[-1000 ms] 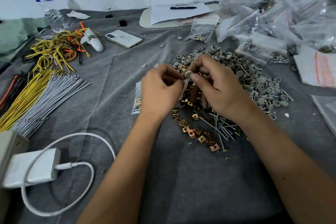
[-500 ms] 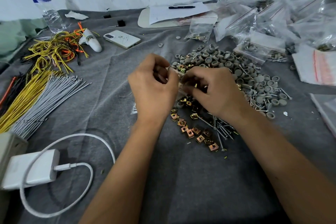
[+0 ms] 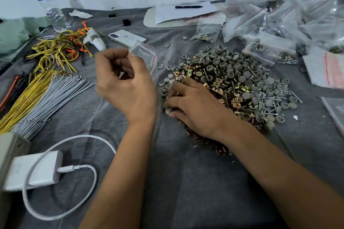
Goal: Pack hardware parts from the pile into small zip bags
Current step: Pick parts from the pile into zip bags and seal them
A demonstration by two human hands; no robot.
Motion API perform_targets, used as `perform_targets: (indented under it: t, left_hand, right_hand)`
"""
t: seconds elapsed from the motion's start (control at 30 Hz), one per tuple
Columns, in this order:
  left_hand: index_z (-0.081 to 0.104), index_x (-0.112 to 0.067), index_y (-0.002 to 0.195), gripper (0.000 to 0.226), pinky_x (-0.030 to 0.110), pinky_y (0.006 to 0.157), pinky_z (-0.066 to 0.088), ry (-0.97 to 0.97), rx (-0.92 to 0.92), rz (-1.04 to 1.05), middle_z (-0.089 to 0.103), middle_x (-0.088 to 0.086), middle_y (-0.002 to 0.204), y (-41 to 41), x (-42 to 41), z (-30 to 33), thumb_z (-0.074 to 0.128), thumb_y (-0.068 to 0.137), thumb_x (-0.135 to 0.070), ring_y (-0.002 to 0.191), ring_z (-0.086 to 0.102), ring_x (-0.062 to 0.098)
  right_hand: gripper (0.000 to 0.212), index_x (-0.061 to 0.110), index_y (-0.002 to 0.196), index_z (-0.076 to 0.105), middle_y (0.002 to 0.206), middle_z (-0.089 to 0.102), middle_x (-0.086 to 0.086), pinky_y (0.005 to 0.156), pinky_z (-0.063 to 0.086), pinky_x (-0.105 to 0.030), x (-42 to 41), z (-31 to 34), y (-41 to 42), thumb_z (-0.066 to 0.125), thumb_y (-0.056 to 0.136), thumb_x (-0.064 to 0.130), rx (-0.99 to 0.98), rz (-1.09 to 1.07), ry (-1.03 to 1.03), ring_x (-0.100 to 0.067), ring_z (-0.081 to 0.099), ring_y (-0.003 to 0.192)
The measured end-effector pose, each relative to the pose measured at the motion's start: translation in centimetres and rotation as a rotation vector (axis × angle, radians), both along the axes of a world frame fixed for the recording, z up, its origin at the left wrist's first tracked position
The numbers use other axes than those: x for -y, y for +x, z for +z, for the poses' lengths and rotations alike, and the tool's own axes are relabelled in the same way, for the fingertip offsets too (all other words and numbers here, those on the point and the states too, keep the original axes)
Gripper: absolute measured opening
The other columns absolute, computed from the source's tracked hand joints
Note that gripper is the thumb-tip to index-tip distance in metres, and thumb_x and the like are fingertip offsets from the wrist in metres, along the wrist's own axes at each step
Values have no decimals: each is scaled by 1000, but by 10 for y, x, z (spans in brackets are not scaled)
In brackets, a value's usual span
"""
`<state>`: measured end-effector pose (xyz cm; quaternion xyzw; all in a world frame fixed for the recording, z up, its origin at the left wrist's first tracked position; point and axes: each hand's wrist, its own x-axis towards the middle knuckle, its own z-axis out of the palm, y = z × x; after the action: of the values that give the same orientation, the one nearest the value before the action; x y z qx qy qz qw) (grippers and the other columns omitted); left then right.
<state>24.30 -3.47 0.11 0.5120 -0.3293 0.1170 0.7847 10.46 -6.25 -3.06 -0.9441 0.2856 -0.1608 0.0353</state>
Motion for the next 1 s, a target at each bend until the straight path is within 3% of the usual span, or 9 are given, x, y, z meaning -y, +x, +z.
perform_targets:
  t: [0.2, 0.37, 0.47, 0.6, 0.73, 1.0]
  left_hand:
    - [60, -13, 85, 11, 25, 62, 46, 168, -4, -139, 53, -12, 65, -3, 3, -7, 62, 82, -2, 59, 51, 4]
    - [62, -17, 81, 15, 30, 60, 45, 449, -33, -366, 59, -4, 65, -9, 9, -19, 67, 83, -3, 60, 55, 11]
    - [66, -16, 77, 15, 30, 56, 45, 568, 41, -472, 60, -3, 61, -19, 9, -23, 71, 83, -4, 57, 57, 15]
    - [68, -14, 77, 12, 26, 55, 42, 576, 71, -474, 56, -6, 56, -24, 8, -22, 70, 82, -3, 53, 53, 12]
    - [65, -17, 74, 20, 28, 53, 41, 561, 41, -503, 53, -5, 55, -21, 8, -20, 69, 83, -1, 53, 51, 13]
    - [64, -17, 73, 21, 17, 50, 34, 486, -33, -478, 51, -12, 53, -17, 7, -17, 68, 85, -1, 49, 45, 2]
  right_hand:
    - [21, 21, 107, 68, 112, 56, 7, 104, 41, -37, 1, 1, -6, 73, 92, 35, 65, -77, 59, -12, 39, 114]
    - [16, 7, 105, 68, 104, 68, -3, 91, 51, -27, 4, 11, -23, 73, 93, 14, 616, -211, 73, -15, 62, 98]
    - [11, 3, 105, 65, 98, 71, -4, 82, 55, -27, 7, 13, -26, 68, 97, 11, 774, -147, 109, -14, 67, 91]
    - [9, 6, 108, 56, 89, 73, -2, 72, 56, -36, 9, 7, -25, 60, 101, 9, 684, -122, 252, -11, 71, 81]
    - [12, 9, 111, 62, 88, 74, -1, 73, 58, -43, 13, 1, -26, 64, 99, 14, 595, -140, 305, -14, 72, 80]
    - [16, 10, 105, 70, 96, 73, 2, 83, 61, -32, 15, 8, -31, 76, 90, 10, 773, -222, 149, -9, 72, 91]
